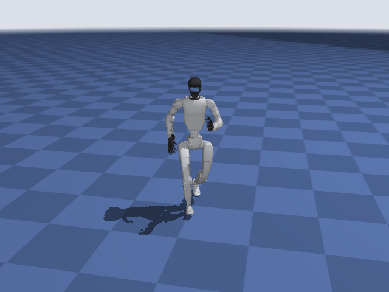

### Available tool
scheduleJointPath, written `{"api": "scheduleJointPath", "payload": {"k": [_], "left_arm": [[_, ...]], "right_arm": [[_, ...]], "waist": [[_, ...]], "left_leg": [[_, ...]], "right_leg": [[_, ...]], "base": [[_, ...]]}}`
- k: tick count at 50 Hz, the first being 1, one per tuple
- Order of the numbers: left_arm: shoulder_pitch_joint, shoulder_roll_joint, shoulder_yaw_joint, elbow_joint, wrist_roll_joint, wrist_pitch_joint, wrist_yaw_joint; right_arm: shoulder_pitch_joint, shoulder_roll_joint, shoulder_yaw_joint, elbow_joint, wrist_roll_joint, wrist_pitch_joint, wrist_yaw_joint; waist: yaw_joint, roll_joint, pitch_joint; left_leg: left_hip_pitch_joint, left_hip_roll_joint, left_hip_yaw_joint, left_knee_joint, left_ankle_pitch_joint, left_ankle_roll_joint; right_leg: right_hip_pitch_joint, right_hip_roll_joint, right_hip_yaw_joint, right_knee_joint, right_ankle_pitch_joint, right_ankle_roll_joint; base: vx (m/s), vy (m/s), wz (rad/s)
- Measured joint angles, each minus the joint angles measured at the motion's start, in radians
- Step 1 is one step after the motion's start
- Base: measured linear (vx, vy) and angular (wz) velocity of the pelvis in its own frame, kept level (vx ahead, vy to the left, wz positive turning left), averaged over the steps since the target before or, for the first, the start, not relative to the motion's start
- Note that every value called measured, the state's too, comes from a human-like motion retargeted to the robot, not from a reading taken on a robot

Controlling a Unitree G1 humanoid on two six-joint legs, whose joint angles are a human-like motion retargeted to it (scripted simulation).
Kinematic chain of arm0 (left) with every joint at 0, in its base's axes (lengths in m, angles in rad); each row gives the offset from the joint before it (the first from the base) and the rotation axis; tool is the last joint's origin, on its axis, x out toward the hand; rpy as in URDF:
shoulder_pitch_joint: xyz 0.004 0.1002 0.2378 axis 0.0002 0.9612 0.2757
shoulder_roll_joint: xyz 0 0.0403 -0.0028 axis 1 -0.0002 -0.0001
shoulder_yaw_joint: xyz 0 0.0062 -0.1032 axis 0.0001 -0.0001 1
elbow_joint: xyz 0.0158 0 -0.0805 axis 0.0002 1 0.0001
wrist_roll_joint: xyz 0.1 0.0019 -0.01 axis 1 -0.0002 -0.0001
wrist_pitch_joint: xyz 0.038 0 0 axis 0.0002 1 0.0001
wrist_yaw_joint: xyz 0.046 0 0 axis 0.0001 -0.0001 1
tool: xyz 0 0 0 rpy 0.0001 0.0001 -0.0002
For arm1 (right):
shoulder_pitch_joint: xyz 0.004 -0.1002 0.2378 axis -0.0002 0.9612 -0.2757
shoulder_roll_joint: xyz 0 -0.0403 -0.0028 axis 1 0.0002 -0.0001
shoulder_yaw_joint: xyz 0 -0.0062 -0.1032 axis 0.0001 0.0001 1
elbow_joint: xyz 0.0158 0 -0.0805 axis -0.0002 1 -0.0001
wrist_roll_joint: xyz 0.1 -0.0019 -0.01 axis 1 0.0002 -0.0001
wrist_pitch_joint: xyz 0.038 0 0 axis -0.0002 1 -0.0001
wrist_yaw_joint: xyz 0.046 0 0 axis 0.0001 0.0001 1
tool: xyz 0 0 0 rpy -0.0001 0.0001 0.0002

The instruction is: Run

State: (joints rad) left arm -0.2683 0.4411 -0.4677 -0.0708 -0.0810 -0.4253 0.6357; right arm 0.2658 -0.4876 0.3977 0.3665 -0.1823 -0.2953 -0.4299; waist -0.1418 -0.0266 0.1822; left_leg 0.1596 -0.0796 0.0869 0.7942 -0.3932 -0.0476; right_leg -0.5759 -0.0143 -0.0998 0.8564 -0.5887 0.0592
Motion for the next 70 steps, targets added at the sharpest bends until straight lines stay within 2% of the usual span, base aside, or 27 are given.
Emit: {"api": "scheduleJointPath", "payload": {"k": [2,4,7,10,12,14,17,20,22,24,28,30,32,35,38,40,42,44,46,49,52,57,60,62,65,67,70], "left_arm": [[0.025,-0.007,-0.018,-0.03,-0.004,-0.011,-0.016],[0.076,-0.023,-0.037,-0.033,-0.012,-0.003,-0.028],[0.172,-0.033,-0.04,0.019,-0.037,0.054,-0.04],[0.266,-0.028,0.005,0.104,-0.055,0.119,-0.067],[0.361,-0.014,0.04,0.114,-0.079,0.124,-0.107],[0.46,0.017,0.075,0.095,-0.106,0.112,-0.149],[0.58,0.056,0.116,0.072,-0.115,0.077,-0.195],[0.654,0.057,0.136,0.07,-0.116,0.056,-0.207],[0.663,0.043,0.132,0.069,-0.108,0.053,-0.188],[0.64,0.035,0.122,0.072,-0.08,0.056,-0.158],[0.44,0.038,0.094,0.117,0.025,0.086,-0.059],[0.269,0.032,0.07,0.155,0.051,0.109,-0.007],[0.156,0.019,0.064,0.137,0.047,0.11,0.012],[0.068,0.002,0.06,0.064,0.028,0.076,0.005],[0.055,-0.008,0.036,-0.007,0.034,0.019,-0.02],[0.07,-0.009,0.024,-0.041,0.043,0.002,-0.034],[0.108,-0.02,0.01,-0.051,0.041,0.007,-0.048],[0.16,-0.027,0.004,-0.028,0.034,0.037,-0.066],[0.211,-0.028,0.009,0.023,0.03,0.081,-0.086],[0.301,-0.014,0.035,0.102,0.022,0.118,-0.134],[0.431,0.018,0.068,0.124,-0.012,0.106,-0.186],[0.609,0.053,0.115,0.13,-0.03,0.052,-0.212],[0.644,0.034,0.119,0.126,-0.022,0.043,-0.182],[0.613,0.029,0.118,0.124,0.01,0.047,-0.137],[0.479,0.03,0.109,0.145,0.078,0.072,-0.051],[0.308,0.032,0.091,0.186,0.102,0.096,0.006],[0.153,0.02,0.075,0.161,0.096,0.094,0.027]], "right_arm": [[0.034,0.013,-0.027,0.006,0.027,0.005,-0.01],[0.037,0.032,-0.041,0.007,0.041,0.008,-0.033],[-0.063,0.055,-0.066,-0.007,0.04,0.025,-0.094],[-0.307,0.074,-0.079,-0.04,0.005,0.049,-0.154],[-0.445,0.077,-0.085,-0.116,-0.007,0.048,-0.182],[-0.544,0.077,-0.078,-0.211,-0.002,0.04,-0.194],[-0.612,0.081,-0.051,-0.33,0.001,0.011,-0.182],[-0.611,0.093,-0.021,-0.39,-0.018,-0.027,-0.149],[-0.587,0.104,-0.001,-0.395,-0.035,-0.037,-0.13],[-0.539,0.117,0.019,-0.382,-0.057,-0.033,-0.117],[-0.415,0.139,0.037,-0.287,-0.096,0.014,-0.088],[-0.346,0.136,0.028,-0.207,-0.094,0.031,-0.065],[-0.256,0.11,0.021,-0.148,-0.073,0.028,-0.046],[-0.122,0.066,0.009,-0.094,-0.032,0.011,-0.027],[-0.011,0.047,-0.017,-0.065,0.007,-0.004,-0.009],[0.023,0.056,-0.035,-0.052,0.028,-0.003,-0.014],[0.023,0.07,-0.043,-0.046,0.035,0.003,-0.032],[-0.027,0.086,-0.053,-0.048,0.027,0.012,-0.064],[-0.138,0.1,-0.06,-0.049,0.004,0.027,-0.097],[-0.353,0.114,-0.068,-0.082,-0.025,0.038,-0.123],[-0.5,0.109,-0.072,-0.182,-0.014,0.026,-0.139],[-0.561,0.119,-0.043,-0.315,-0.019,-0.032,-0.129],[-0.528,0.142,-0.022,-0.33,-0.037,-0.049,-0.118],[-0.486,0.156,-0.01,-0.319,-0.057,-0.039,-0.117],[-0.4,0.174,0.003,-0.266,-0.083,-0.007,-0.113],[-0.351,0.168,0.0,-0.207,-0.081,0.006,-0.095],[-0.235,0.119,0.003,-0.142,-0.062,-0.001,-0.059]], "waist": [[0.006,0.046,-0.013],[0.033,0.055,-0.005],[0.105,0.051,0.038],[0.205,0.041,0.074],[0.262,0.021,0.062],[0.295,-0.039,0.05],[0.342,-0.124,0.016],[0.345,-0.195,-0.023],[0.324,-0.223,-0.031],[0.297,-0.245,-0.023],[0.222,-0.267,0.031],[0.185,-0.236,0.054],[0.133,-0.196,0.057],[0.058,-0.112,0.038],[0.021,-0.023,-0.01],[0.024,0.02,-0.028],[0.052,0.03,-0.02],[0.095,0.029,0.005],[0.149,0.012,0.037],[0.239,-0.005,0.047],[0.29,-0.074,0.039],[0.336,-0.199,-0.019],[0.308,-0.238,-0.035],[0.279,-0.258,-0.023],[0.222,-0.275,0.014],[0.187,-0.243,0.034],[0.114,-0.174,0.035]], "left_leg": [[-0.048,0.086,0.009,0.212,0.106,-0.032],[-0.084,0.146,0.037,0.438,0.131,-0.011],[-0.208,0.232,0.056,0.779,0.016,0.082],[-0.461,0.287,0.066,0.974,-0.144,0.189],[-0.62,0.262,0.089,0.924,-0.21,0.224],[-0.711,0.17,0.138,0.748,-0.229,0.227],[-0.755,0.027,0.197,0.347,-0.195,0.181],[-0.708,-0.136,0.208,-0.087,-0.101,0.131],[-0.669,-0.206,0.194,-0.165,-0.08,0.14],[-0.644,-0.247,0.182,-0.077,-0.126,0.185],[-0.535,-0.281,0.138,0.134,-0.353,0.292],[-0.419,-0.254,0.099,0.134,-0.436,0.301],[-0.257,-0.232,0.063,0.04,-0.425,0.266],[-0.042,-0.152,0.021,-0.083,-0.289,0.15],[0.016,-0.031,-0.001,-0.011,-0.044,0.016],[-0.023,0.04,-0.003,0.173,0.089,-0.031],[-0.065,0.083,0.011,0.393,0.134,-0.028],[-0.145,0.124,0.023,0.62,0.098,0.008],[-0.276,0.157,0.039,0.811,-0.001,0.077],[-0.545,0.194,0.071,0.907,-0.149,0.168],[-0.715,0.11,0.137,0.707,-0.217,0.205],[-0.744,-0.123,0.204,0.037,-0.137,0.145],[-0.698,-0.22,0.194,-0.064,-0.12,0.16],[-0.657,-0.255,0.182,0.024,-0.185,0.211],[-0.561,-0.275,0.151,0.165,-0.36,0.285],[-0.445,-0.245,0.11,0.153,-0.433,0.287],[-0.221,-0.196,0.055,0.031,-0.4,0.222]], "right_leg": [[0.027,0.075,-0.016,-0.112,0.027,-0.017],[0.053,0.105,-0.013,-0.025,-0.026,-0.07],[0.121,0.122,-0.004,0.179,-0.187,-0.176],[0.195,0.139,0.034,0.236,-0.284,-0.227],[0.272,0.133,0.08,0.202,-0.282,-0.199],[0.372,0.069,0.123,0.167,-0.24,-0.122],[0.508,-0.031,0.157,0.089,-0.022,0.03],[0.565,-0.137,0.16,0.151,0.201,0.157],[0.56,-0.193,0.158,0.292,0.276,0.183],[0.536,-0.252,0.152,0.481,0.292,0.175],[0.355,-0.321,0.171,0.838,0.132,0.084],[0.203,-0.301,0.169,0.892,0.03,0.02],[0.085,-0.277,0.135,0.799,-0.043,-0.014],[0.001,-0.185,0.043,0.464,-0.09,-0.031],[0.017,-0.024,0.007,0.037,-0.037,-0.002],[0.04,0.055,-0.003,-0.089,-0.005,-0.015],[0.063,0.086,0.002,0.0,-0.054,-0.067],[0.103,0.101,0.011,0.134,-0.149,-0.136],[0.155,0.097,0.031,0.236,-0.25,-0.185],[0.242,0.111,0.087,0.225,-0.284,-0.193],[0.384,0.039,0.145,0.184,-0.245,-0.101],[0.549,-0.124,0.18,0.179,0.125,0.141],[0.543,-0.199,0.175,0.398,0.268,0.192],[0.491,-0.246,0.177,0.601,0.265,0.176],[0.345,-0.295,0.19,0.855,0.111,0.097],[0.192,-0.271,0.182,0.894,0.015,0.033],[0.031,-0.226,0.116,0.73,-0.078,-0.023]], "base": [[-0.06,-0.07,-0.03],[-0.03,-0.05,-0.15],[-0.02,-0.08,-0.15],[-0.07,-0.06,-0.41],[-0.02,0.0,-0.2],[0.06,0.03,0.19],[0.05,0.05,0.19],[0.0,0.06,0.16],[-0.02,0.06,0.01],[0.0,0.0,0.0],[-0.02,0.04,-0.12],[-0.02,0.03,-0.31],[0.03,0.01,-0.22],[0.06,-0.06,-0.15],[0.0,-0.1,-0.1],[-0.05,-0.07,-0.11],[-0.03,-0.05,-0.18],[-0.02,-0.06,-0.17],[-0.03,-0.06,-0.17],[-0.06,-0.03,-0.33],[0.04,0.01,0.13],[0.02,0.04,0.05],[-0.02,0.05,-0.14],[-0.02,0.05,-0.27],[-0.02,0.04,-0.35],[-0.02,0.04,-0.52],[0.03,0.0,-0.39]]}}
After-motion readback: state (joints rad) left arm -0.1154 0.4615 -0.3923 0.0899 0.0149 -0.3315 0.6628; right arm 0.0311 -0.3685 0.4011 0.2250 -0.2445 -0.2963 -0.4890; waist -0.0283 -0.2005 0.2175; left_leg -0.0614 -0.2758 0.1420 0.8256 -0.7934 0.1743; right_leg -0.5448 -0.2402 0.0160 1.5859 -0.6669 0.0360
